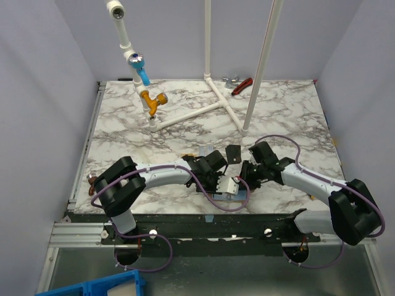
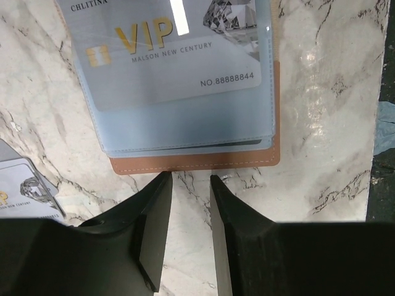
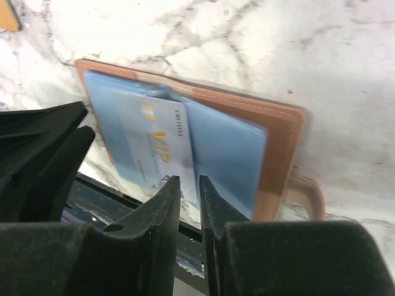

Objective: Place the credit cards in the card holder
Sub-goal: Insert the credit card into the card holder.

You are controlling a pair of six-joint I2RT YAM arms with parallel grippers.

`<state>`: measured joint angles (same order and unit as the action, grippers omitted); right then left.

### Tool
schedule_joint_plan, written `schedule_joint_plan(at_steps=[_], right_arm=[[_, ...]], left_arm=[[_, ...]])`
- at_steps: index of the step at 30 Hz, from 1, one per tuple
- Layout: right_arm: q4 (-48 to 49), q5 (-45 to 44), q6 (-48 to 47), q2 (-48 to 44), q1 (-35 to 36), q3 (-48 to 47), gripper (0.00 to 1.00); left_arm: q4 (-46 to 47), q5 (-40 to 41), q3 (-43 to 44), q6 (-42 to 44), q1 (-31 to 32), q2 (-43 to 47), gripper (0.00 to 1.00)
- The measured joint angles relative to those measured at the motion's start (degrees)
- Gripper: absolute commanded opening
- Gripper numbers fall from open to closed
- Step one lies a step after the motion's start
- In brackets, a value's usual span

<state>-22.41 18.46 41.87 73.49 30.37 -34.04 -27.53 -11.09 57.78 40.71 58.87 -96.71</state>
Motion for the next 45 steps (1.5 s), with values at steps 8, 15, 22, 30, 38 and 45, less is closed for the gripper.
schedule_joint_plan(at_steps=[8,15,22,30,38,45], right_arm=[[1.97,0.66,0.35,1.9,-0.92,2.89,0.25],[7.04,4.66,1.55,2.64,-0.98,4.46,0.27],[10.69,7.5,2.14,3.72,-0.98,5.38,0.3],[13.03,9.51,2.25,5.27,-0.98,5.38,0.32],[13.6,10.99,1.99,6.69,-0.96,3.74,0.38],[9.05,9.22,0.7,2.67,-1.16,3.1,0.38]], left_arm=[[-0.42,-0.09,1.95,-0.02,-1.05,-0.24,0.33],[-1.27,-0.2,3.74,0.0,-1.22,-2.84,0.33],[-2.14,-0.26,4.81,-0.02,-1.27,-4.24,0.33],[-2.19,-0.24,4.81,-0.02,-1.27,-4.24,0.33],[-2.19,-0.24,4.81,-0.02,-1.27,-4.24,0.33],[-2.49,-0.24,4.79,0.04,-1.95,-4.24,0.33]])
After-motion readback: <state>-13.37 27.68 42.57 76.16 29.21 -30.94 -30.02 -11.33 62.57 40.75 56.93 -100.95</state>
